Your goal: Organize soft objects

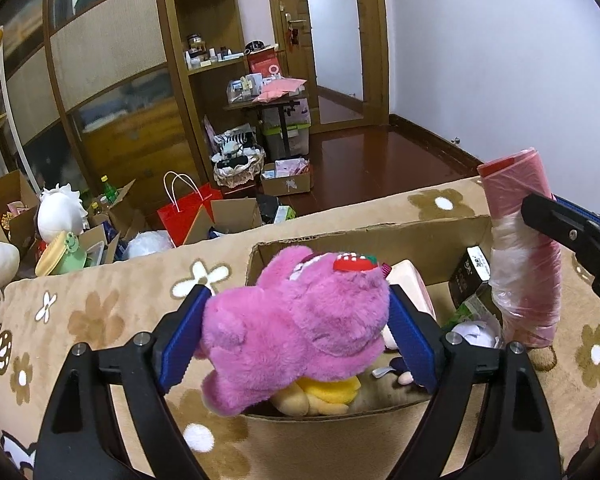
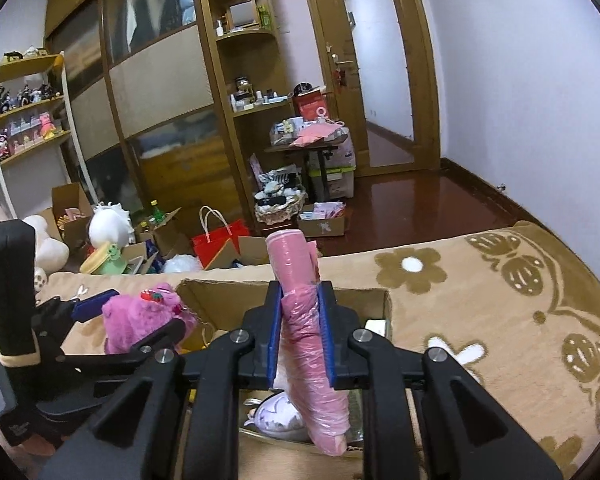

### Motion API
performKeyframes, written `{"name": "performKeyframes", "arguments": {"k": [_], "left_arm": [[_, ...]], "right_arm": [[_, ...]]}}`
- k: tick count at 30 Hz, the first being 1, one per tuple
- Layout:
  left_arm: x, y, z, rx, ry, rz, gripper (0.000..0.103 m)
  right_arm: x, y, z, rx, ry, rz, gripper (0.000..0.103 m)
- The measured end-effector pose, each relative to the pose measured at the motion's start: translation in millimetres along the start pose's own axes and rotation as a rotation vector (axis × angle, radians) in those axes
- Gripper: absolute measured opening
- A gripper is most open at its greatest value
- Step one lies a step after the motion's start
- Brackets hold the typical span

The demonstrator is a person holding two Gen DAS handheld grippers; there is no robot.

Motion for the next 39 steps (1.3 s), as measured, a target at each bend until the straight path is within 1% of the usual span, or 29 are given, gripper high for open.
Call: {"name": "performKeyframes", "arguments": {"k": [3,6,7,8,9,11,12,13,15,17,19,20,22,24,26,28,30,33,39], "left_arm": [[1.3,-3.8,-0.6,0.007,-0.017,0.008,0.087],[5.4,-3.4,2.8,0.009,-0.011,0.003,0.087],[7.0,-4.2,3.5,0.008,-0.007,0.001,0.089],[8.0,-3.1,4.7,0.01,-0.002,-0.001,0.096],[9.5,-2.6,5.7,0.013,0.003,-0.007,0.099],[12.5,-1.8,8.5,0.02,0.011,-0.014,0.099],[12.9,-1.7,9.4,0.02,0.012,-0.009,0.099],[14.0,-2.3,11.1,0.021,0.018,-0.004,0.099],[16.7,-4.0,13.7,0.025,0.026,0.001,0.099],[19.2,-5.9,14.8,0.028,0.023,0.012,0.099],[25.4,-7.7,14.8,0.019,0.034,0.016,0.099],[29.2,-8.0,15.1,0.015,0.041,0.015,0.099],[37.8,-7.5,15.7,0.015,0.043,0.009,0.099],[47.8,-6.7,15.7,0.018,0.046,0.0,0.1],[58.0,-6.2,15.7,0.023,0.049,-0.005,0.102],[69.8,-7.4,14.6,0.02,0.05,-0.018,0.102],[81.1,-7.8,14.7,0.011,0.063,-0.033,0.103],[97.0,-7.9,12.4,0.008,0.062,-0.046,0.103],[136.0,-8.6,1.5,-0.048,0.077,-0.097,0.103]], "right_arm": [[-0.9,-1.7,3.5,-0.002,0.016,0.009,0.022],[-1.2,-4.0,7.2,0.002,0.03,0.017,0.023],[-1.7,-4.7,9.0,0.004,0.034,0.021,0.023],[-2.7,-5.4,9.8,0.0,0.043,0.029,0.023],[-3.8,-5.8,10.2,-0.009,0.051,0.037,0.023],[-5.2,-6.7,9.1,-0.028,0.059,0.046,0.024],[-5.3,-7.1,8.3,-0.029,0.056,0.047,0.03],[-4.7,-7.2,7.3,-0.027,0.051,0.046,0.038],[-2.3,-6.7,6.5,-0.034,0.048,0.042,0.045],[1.2,-5.0,4.3,-0.046,0.045,0.04,0.047],[5.8,-3.1,2.1,-0.053,0.035,0.04,0.061],[8.1,-2.8,1.3,-0.055,0.03,0.038,0.064],[14.3,-2.2,-0.5,-0.055,0.008,0.042,0.075],[18.7,-1.0,-1.2,-0.061,0.002,0.062,0.078],[26.9,1.0,-3.3,-0.074,0.007,0.069,0.084],[37.3,4.4,-4.2,-0.067,-0.004,0.053,0.097],[48.3,7.6,-5.4,-0.061,-0.006,0.038,0.103],[66.5,11.4,-5.8,-0.044,-0.005,0.015,0.103],[104.7,15.1,-8.2,-0.008,-0.038,-0.034,0.103]]}}
Point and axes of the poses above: each gripper's, at about its wrist camera, not at the fingertips, and x roughly against the way its jaws point, z to its left, y to its top, the point moved 6 cm from there along -x, roughly the way its jaws point, and after that the axes turned 11 degrees about -y, right-handed, at the moved point
